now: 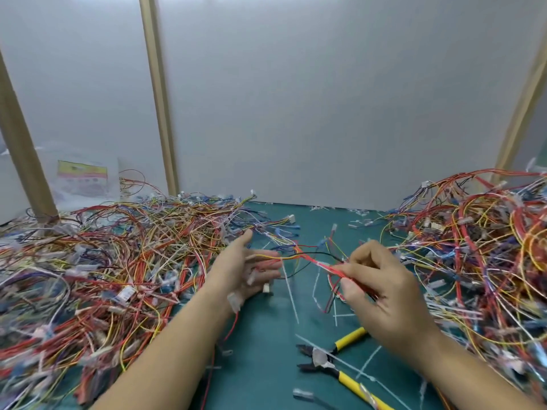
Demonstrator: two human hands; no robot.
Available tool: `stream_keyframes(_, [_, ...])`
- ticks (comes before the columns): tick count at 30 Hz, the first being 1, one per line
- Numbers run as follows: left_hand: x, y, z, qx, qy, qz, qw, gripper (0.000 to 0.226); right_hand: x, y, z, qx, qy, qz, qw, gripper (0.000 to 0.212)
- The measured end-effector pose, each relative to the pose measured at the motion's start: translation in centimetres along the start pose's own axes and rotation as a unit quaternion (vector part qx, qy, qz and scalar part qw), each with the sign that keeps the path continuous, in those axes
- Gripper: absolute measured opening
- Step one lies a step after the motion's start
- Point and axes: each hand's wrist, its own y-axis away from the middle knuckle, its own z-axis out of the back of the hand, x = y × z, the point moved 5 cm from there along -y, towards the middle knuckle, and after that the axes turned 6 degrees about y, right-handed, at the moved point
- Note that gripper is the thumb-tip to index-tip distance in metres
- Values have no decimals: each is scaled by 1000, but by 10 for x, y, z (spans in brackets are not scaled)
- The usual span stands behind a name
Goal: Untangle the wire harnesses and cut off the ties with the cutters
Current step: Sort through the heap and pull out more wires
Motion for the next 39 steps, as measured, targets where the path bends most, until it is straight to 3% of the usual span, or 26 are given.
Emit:
stream_keyframes(2, [-14,3,9,-107,-113,-151,976,43,4,1,0,-5,29,20,999,23])
stream_keyframes(3, [-18,7,8,-121,-149,-212,958,42,6,1,0,0,44,27,999,23])
stream_keyframes(5, [-14,10,-3,-54,-196,-228,952,45,9,2,-4,28,67,36,997,23])
stream_keyframes(7, [-6,12,-14,10,-319,-209,924,42,9,3,-9,68,72,27,995,24])
stream_keyframes(9, [-2,11,-17,27,-378,-220,899,35,6,5,-14,109,62,-1,992,25])
stream_keyframes(12, [0,12,-19,48,-349,-218,910,27,1,8,-21,148,44,-37,987,26])
stream_keyframes(15, [-1,15,-21,46,-255,-235,937,16,-8,8,-22,117,-6,-105,988,35])
stream_keyframes(17, [-3,16,-22,46,-203,-256,944,12,-13,6,-23,106,-47,-139,983,31])
stream_keyframes(22, [-2,15,-19,16,-187,-282,941,15,-15,8,-35,223,-75,-138,962,26])
stream_keyframes(25, [1,10,-15,-7,-179,-265,947,13,-20,8,-30,240,-52,-136,960,28])
stream_keyframes(29, [0,1,1,-78,-96,-217,968,9,-28,5,-21,206,-24,-143,968,29])
stream_keyframes(31, [0,-1,5,-99,-68,-205,971,7,-33,4,-21,177,-93,-198,960,32])
stream_keyframes(34, [0,-1,7,-112,-57,-211,969,7,-39,-1,-12,83,-214,-279,932,36])
stream_keyframes(37, [-3,-3,9,-124,-49,-226,965,10,-41,-7,10,-51,-272,-296,914,37])
stream_keyframes(39, [-3,-4,9,-125,-48,-229,964,10,-41,-6,15,-88,-288,-294,907,39])
